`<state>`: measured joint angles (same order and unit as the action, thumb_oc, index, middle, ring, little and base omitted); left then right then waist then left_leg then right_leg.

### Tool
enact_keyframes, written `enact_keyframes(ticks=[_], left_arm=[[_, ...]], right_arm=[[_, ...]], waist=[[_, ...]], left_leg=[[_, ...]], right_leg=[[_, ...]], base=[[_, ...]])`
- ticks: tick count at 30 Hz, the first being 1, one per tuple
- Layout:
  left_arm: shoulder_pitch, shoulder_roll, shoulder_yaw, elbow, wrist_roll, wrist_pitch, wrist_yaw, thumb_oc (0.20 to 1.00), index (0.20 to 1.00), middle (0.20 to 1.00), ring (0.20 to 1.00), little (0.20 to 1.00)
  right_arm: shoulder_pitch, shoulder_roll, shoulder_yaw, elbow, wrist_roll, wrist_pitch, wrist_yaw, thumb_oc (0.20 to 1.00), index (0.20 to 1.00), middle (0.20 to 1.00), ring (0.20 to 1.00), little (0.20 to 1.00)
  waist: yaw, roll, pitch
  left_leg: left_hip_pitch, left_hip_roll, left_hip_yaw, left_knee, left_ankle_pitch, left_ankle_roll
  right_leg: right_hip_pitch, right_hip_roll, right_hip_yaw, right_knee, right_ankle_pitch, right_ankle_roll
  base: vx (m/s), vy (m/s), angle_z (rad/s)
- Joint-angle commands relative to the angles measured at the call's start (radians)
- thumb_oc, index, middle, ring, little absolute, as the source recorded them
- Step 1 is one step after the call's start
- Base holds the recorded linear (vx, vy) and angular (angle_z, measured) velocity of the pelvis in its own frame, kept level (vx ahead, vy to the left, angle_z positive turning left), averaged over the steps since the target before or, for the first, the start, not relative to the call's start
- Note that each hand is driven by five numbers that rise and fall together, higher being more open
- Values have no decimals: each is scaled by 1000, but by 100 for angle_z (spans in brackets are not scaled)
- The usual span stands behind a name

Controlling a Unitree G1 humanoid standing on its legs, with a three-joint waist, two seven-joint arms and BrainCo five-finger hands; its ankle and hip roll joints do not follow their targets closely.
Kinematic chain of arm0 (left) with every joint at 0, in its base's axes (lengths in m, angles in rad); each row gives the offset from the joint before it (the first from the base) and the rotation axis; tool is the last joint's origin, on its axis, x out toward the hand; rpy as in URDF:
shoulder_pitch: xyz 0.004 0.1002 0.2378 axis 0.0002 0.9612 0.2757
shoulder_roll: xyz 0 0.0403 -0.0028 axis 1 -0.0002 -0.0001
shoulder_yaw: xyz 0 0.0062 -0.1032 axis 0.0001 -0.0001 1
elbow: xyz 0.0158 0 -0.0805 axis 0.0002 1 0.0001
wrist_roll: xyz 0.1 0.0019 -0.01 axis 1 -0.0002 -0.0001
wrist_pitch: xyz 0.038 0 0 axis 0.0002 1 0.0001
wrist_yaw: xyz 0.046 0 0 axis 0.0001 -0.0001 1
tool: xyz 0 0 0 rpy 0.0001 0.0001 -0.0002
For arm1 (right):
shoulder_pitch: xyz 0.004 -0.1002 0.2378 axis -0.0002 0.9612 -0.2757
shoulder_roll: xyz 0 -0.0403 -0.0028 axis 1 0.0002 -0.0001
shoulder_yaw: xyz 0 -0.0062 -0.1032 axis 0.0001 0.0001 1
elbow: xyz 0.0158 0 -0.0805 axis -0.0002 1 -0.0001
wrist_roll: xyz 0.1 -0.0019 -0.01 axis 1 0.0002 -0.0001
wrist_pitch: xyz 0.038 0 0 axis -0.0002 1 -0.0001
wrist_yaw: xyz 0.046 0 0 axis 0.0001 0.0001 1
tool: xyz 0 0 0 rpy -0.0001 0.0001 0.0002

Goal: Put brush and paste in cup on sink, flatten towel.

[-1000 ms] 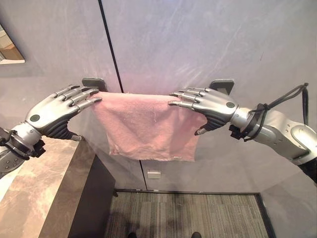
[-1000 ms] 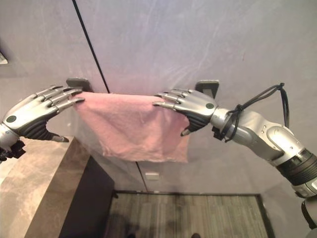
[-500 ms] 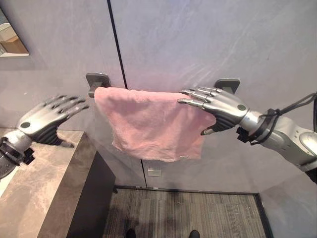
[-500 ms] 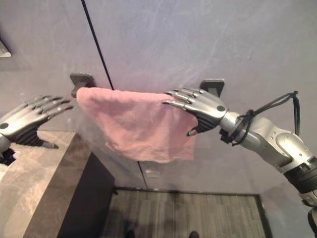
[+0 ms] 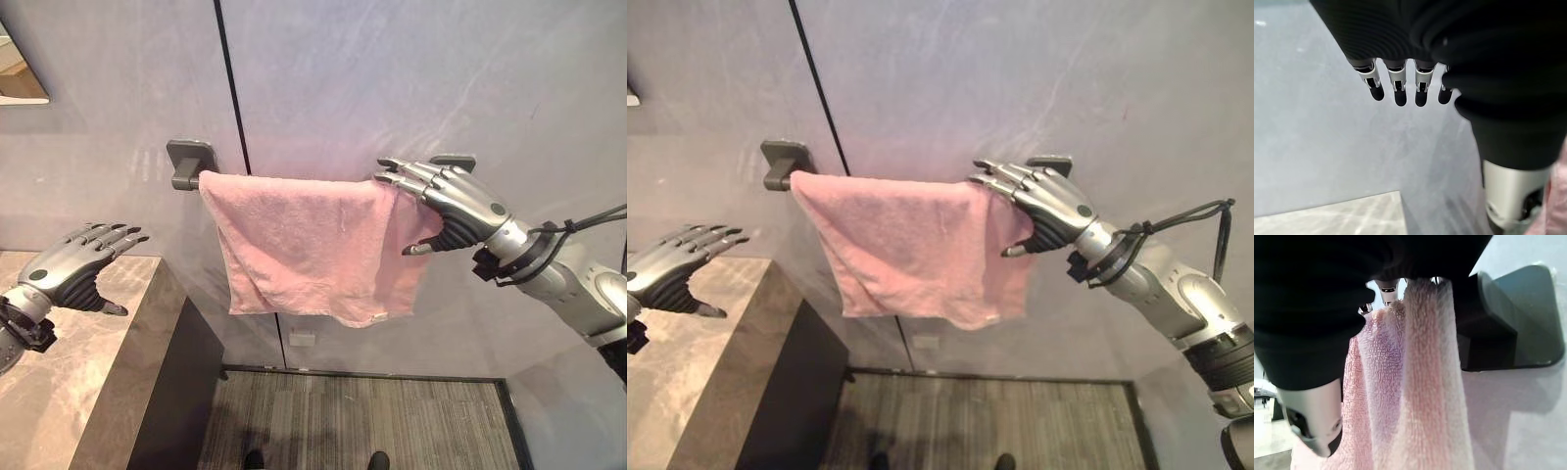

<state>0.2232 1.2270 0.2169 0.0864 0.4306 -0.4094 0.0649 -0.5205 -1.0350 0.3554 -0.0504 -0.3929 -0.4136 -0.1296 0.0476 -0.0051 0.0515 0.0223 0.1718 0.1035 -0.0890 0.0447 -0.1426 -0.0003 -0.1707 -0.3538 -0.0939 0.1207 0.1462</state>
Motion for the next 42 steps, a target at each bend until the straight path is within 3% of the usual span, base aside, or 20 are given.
enact_keyframes(ticks=[1, 11, 17, 24, 33, 42], left_arm=[[-88, 4, 48, -25, -74, 6, 61, 1000, 1000, 1000, 1000, 1000], [-103, -173, 46, -47, -99, 20, 121, 1000, 1000, 1000, 1000, 1000], [-123, -219, 27, -36, -82, 27, 136, 1000, 1000, 1000, 1000, 1000], [-96, -366, 31, -58, -93, 36, 172, 1000, 1000, 1000, 1000, 1000], [-85, -415, 2, -27, -73, 43, 174, 1000, 1000, 1000, 1000, 1000], [-75, -417, -11, -37, -50, 42, 170, 1000, 1000, 1000, 1000, 1000]], right_arm=[[-87, 36, -29, 133, 74, 97, -13, 1000, 1000, 1000, 1000, 1000], [-185, 208, 59, 35, 221, 82, 56, 1000, 1000, 1000, 1000, 1000], [-222, 239, 108, 47, 198, 94, 74, 1000, 1000, 1000, 1000, 1000], [-238, 272, 124, 53, 107, 115, 75, 1000, 1000, 1000, 1000, 1000], [-266, 314, 176, 35, 49, 118, 104, 1000, 1000, 1000, 1000, 1000], [-331, 300, 265, 15, -92, 112, 128, 1000, 1000, 1000, 1000, 1000]], waist=[[34, -29, -2], [50, -38, -12], [54, -44, -15], [62, -54, -18], [75, -59, -13], [92, -74, -6]], left_leg=[[49, -28, 27, 2, -15, 28], [56, -17, 42, 2, -12, 25], [58, -15, 41, 2, -13, 24], [53, -31, 23, 2, -21, 36], [43, -63, 2, 2, -28, 53], [24, -88, -20, 2, -30, 66]], right_leg=[[89, -16, 38, 7, -56, 53], [86, -12, 48, 7, -56, 42], [90, -11, 47, 7, -56, 38], [99, -30, 32, 7, -48, 42], [108, -60, 11, 7, -37, 50], [106, -85, -5, 7, -24, 60]], base=[[-22, 1, -13], [-34, -1, -5], [-20, 0, -3], [-12, 22, 4], [-11, 42, 4], [-10, 28, 5]])
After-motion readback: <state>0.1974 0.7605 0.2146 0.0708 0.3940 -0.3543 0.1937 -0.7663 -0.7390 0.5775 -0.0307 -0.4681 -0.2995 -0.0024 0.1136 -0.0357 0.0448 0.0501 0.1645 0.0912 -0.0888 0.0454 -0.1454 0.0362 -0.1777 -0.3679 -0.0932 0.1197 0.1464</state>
